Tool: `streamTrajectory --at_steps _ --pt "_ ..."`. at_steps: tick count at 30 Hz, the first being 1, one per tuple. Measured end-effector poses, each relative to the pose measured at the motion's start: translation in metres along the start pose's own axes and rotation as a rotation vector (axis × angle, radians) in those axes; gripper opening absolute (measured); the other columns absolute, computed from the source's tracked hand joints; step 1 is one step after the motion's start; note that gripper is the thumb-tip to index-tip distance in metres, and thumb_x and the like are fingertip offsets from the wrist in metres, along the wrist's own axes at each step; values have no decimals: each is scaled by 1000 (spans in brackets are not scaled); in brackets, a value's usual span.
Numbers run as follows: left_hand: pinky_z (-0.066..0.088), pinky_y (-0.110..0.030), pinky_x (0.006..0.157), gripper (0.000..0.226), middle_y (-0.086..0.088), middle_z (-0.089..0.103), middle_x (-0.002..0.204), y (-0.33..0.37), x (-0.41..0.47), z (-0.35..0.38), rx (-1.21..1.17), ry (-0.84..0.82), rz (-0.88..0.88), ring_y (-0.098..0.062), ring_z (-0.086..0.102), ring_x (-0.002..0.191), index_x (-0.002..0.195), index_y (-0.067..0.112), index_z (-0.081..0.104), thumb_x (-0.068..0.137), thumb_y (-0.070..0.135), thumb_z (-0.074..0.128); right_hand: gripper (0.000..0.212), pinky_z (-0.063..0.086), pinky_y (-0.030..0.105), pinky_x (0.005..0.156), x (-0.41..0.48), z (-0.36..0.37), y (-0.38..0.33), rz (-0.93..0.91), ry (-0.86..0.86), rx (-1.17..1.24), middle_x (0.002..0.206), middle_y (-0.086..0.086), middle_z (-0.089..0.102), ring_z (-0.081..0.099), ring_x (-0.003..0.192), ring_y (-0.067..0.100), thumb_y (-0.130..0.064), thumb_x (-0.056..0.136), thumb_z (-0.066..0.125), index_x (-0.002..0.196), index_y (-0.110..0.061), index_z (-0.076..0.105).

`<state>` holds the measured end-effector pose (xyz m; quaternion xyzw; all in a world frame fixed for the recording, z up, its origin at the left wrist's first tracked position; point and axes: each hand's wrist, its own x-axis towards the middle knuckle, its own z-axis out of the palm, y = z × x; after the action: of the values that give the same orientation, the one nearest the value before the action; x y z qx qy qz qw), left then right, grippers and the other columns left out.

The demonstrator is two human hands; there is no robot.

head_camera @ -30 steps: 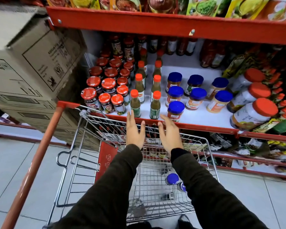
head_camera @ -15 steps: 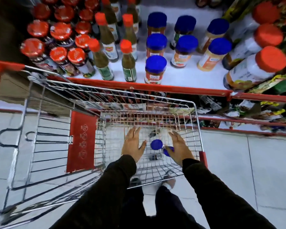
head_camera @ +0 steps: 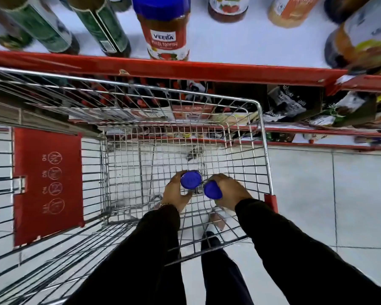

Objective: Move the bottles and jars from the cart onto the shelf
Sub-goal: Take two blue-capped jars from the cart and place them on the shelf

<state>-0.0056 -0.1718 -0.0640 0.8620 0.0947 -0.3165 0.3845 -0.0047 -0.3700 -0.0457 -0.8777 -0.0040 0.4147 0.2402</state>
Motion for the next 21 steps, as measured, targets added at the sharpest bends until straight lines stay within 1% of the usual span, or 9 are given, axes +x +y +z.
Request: streamTrajectory --at_steps 2,4,7,11,13,15,16,18,21 --pt "42 -21 78 56 -6 68 111 1 7 5 -41 27 -27 -30 64 106 127 15 54 75 7 75 60 53 42 93 5 1 1 -6 30 -24 132 8 58 60 118 34 -9 74 73 129 -17 52" --pt "45 -23 75 52 0 65 99 3 10 3 -88 50 -35 -26 65 96 121 15 56 74 10 78 55 54 40 87 5 1 1 -3 80 -9 126 9 61 62 112 35 -9 74 72 124 -16 52" --pt "54 -33 85 58 -7 67 105 4 2 -7 -111 84 -24 -22 62 98 123 9 56 73 18 84 58 54 37 83 -4 -3 0 30 134 56 120 11 64 64 106 34 -14 73 79 123 -17 49" --pt "55 -37 89 62 -12 68 115 13 -22 -29 -206 126 -9 -26 63 106 125 5 56 72 17 85 65 53 32 84 -28 -16 -9 25 170 147 122 6 65 64 105 27 -26 67 87 123 -20 54" --pt "54 -35 89 62 -7 67 112 21 -35 -42 -257 147 -12 -22 62 106 126 8 56 71 15 86 65 54 28 78 -42 -24 -14 18 206 189 115 -1 66 64 99 22 -42 65 86 120 -25 56" --pt "53 -31 88 59 0 64 109 32 -50 -55 -347 180 -18 -19 60 107 119 13 57 69 14 87 65 48 19 67 -61 -33 -20 -13 245 246 107 -6 66 64 91 16 -59 62 78 115 -29 57" --pt "53 -27 86 56 0 64 108 39 -57 -62 -377 200 -13 -19 60 107 116 15 57 68 13 87 66 45 14 66 -70 -37 -22 -38 264 266 105 -8 66 63 89 14 -65 60 74 114 -31 57" --pt "53 -22 82 55 -5 65 112 52 -69 -73 -443 231 -8 -21 61 110 115 12 59 68 8 87 71 48 14 72 -85 -47 -26 -71 288 304 108 -9 66 64 93 14 -68 58 73 116 -31 57" --pt "51 -7 73 53 -2 66 110 75 -90 -89 -531 279 20 -19 61 110 107 20 58 66 7 88 73 55 30 90 -109 -68 -33 -107 348 384 116 -6 66 65 103 17 -55 60 86 122 -27 58"
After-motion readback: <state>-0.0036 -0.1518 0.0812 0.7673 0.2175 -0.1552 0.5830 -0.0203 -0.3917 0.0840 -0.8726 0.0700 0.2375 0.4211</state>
